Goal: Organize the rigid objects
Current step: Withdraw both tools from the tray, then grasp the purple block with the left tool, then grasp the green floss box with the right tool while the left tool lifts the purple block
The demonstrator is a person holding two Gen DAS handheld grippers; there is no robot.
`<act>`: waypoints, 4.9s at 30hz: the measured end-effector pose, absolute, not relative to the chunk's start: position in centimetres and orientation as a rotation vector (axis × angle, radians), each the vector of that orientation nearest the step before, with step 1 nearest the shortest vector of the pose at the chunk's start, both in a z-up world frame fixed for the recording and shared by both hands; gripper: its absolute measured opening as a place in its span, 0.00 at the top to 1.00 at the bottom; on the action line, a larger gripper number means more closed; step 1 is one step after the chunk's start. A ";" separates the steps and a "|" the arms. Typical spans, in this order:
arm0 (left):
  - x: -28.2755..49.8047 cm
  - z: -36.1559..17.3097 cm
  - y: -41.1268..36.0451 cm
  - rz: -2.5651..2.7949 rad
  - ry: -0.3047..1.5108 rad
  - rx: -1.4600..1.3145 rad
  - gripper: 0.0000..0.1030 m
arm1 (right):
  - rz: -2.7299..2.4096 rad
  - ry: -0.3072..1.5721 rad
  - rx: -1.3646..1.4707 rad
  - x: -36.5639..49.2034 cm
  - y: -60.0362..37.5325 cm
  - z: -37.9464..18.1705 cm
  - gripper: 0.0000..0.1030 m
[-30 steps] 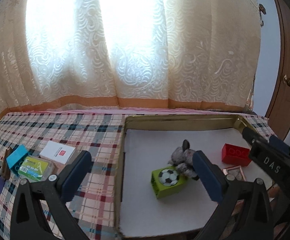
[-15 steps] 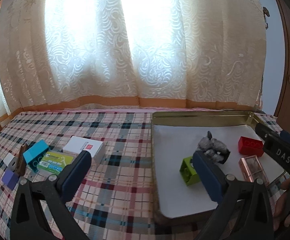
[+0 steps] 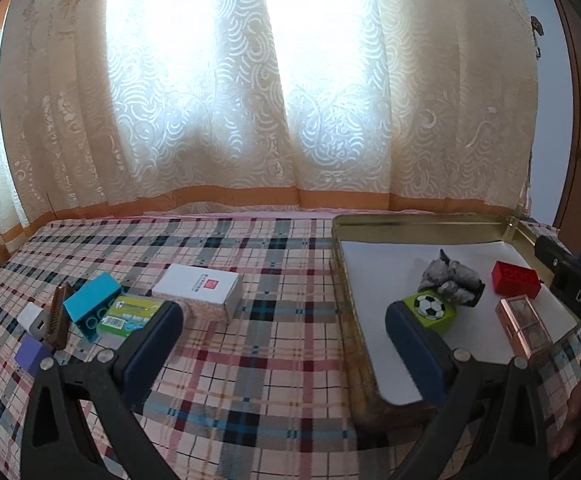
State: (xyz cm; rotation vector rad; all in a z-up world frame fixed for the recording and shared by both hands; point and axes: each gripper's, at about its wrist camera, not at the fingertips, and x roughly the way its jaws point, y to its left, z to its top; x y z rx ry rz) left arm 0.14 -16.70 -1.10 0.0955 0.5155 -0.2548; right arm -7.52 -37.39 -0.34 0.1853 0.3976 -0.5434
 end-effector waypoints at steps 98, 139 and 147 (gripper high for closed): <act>6.8 -3.7 13.4 -0.025 0.698 -0.243 0.62 | 0.083 0.768 0.242 7.2 -10.6 -4.5 0.84; 7.8 -5.6 13.8 0.018 0.865 -0.183 0.44 | 0.209 0.863 -0.006 14.1 -10.3 -5.1 0.32; 7.9 -5.6 14.1 -0.025 0.855 -0.215 0.32 | 0.232 0.837 -0.035 15.3 -9.2 -4.6 0.32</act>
